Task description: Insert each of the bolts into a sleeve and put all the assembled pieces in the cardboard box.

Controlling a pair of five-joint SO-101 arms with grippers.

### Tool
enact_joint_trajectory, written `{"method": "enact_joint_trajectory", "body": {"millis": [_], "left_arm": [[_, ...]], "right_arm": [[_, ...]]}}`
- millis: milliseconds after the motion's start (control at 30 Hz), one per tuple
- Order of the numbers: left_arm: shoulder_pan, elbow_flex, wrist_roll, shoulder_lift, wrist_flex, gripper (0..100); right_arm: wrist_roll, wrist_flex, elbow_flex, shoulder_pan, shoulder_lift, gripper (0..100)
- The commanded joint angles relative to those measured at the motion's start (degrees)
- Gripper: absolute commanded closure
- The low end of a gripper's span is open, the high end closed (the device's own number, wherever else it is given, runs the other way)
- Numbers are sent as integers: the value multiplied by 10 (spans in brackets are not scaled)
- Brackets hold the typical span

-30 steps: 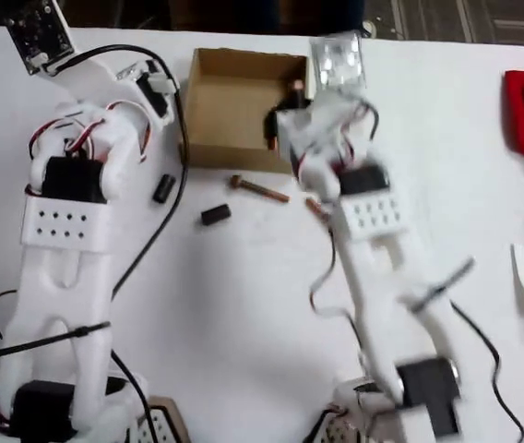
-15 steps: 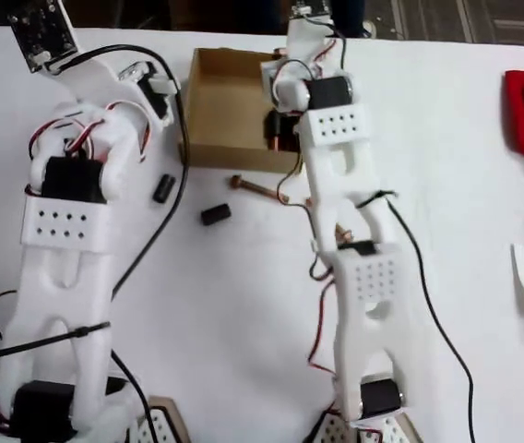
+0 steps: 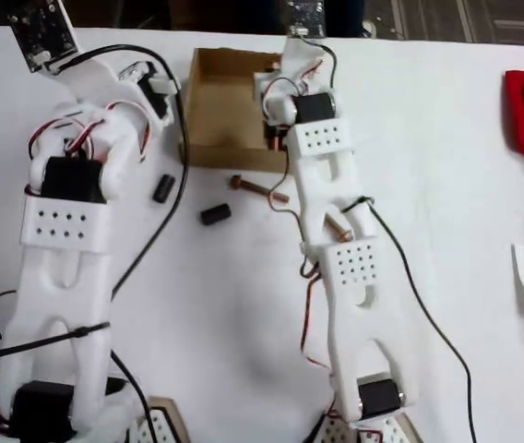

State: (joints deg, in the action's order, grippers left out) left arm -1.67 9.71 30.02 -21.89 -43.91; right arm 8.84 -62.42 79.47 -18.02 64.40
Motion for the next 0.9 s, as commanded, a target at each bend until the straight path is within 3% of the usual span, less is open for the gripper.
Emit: {"method": "enact_joint_trajectory", "body": {"millis": [0, 867], "left_arm": [[0, -1, -4, -21, 14, 974], [0, -1, -4, -21, 14, 974]], "right_arm": [[4, 35, -4, -17, -15, 978], [-20, 58, -37, -15, 27, 978]]}}
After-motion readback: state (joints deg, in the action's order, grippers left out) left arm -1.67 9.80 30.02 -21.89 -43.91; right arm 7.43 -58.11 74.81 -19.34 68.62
